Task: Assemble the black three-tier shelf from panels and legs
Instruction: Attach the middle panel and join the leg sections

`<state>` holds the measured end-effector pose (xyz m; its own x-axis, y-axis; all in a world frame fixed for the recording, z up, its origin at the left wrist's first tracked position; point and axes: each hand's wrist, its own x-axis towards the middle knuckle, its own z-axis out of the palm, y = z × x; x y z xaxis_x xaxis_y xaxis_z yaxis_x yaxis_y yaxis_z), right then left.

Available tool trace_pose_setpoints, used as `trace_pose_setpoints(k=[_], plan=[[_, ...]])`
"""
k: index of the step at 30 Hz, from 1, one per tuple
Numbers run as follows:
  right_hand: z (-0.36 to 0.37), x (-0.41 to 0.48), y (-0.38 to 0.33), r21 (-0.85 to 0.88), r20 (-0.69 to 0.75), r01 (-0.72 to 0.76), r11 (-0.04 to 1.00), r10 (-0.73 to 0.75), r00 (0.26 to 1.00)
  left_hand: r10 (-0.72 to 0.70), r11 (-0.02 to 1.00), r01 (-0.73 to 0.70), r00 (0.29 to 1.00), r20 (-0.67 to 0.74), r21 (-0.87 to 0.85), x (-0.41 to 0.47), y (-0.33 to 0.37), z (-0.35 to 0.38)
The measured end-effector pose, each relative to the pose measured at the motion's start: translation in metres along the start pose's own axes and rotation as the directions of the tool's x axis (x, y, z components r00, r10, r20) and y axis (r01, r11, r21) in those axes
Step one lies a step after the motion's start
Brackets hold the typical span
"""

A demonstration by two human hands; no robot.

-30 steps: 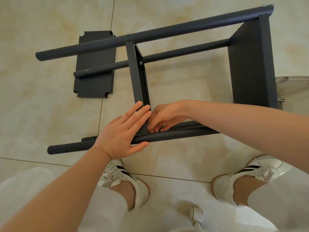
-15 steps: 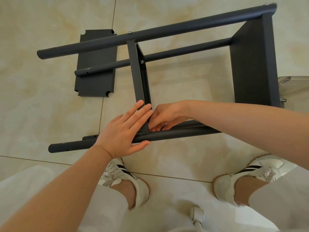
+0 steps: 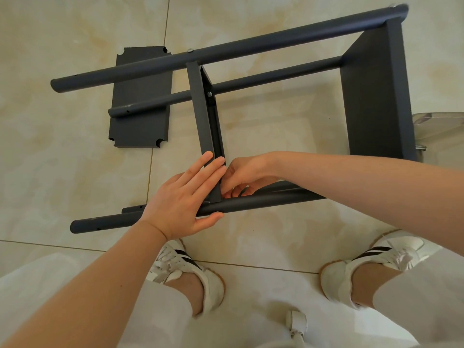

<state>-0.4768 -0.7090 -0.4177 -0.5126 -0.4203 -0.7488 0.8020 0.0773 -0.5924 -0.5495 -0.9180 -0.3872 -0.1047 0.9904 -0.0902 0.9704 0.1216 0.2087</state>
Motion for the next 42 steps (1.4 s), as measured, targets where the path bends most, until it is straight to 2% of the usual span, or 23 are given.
trace_pose_setpoints(k=[13,17,21,27,32,36,42], plan=[[0.0032,0.0037,-0.0005,0.037,-0.007,0.018,0.999,-0.017,1.0,-0.002,1.0,0.002,1.0,0.0,-0.008,0.0008,0.0008,-0.0014],[-0.0002,-0.0004,-0.0014,0.093,0.041,0.019,0.995,-0.023,0.999,0.004,1.0,-0.004,1.0,0.001,-0.008,0.0006,0.0001,-0.0009],[-0.0046,-0.0044,-0.0016,0.041,0.04,0.007,0.999,-0.009,0.999,0.0,1.0,0.0,1.0,0.006,0.0,0.0009,-0.0007,-0.0007],[0.0008,-0.0004,-0.0014,0.097,0.019,0.013,0.995,-0.015,1.0,0.005,1.0,-0.005,1.0,-0.001,0.001,0.0007,-0.0002,0.0002],[0.0042,0.0016,-0.0018,0.064,0.013,0.003,0.998,-0.004,1.0,0.006,1.0,-0.006,1.0,-0.001,-0.002,0.0011,-0.0003,-0.0004],[-0.0019,-0.0028,-0.0031,0.081,0.054,-0.028,0.996,0.024,0.998,0.003,1.0,-0.003,1.0,-0.003,-0.003,0.0012,-0.0002,-0.0002],[0.0027,0.0017,-0.0035,0.107,0.047,0.004,0.994,-0.01,0.999,0.002,1.0,-0.002,1.0,-0.008,-0.004,0.0012,-0.0003,-0.0002]])
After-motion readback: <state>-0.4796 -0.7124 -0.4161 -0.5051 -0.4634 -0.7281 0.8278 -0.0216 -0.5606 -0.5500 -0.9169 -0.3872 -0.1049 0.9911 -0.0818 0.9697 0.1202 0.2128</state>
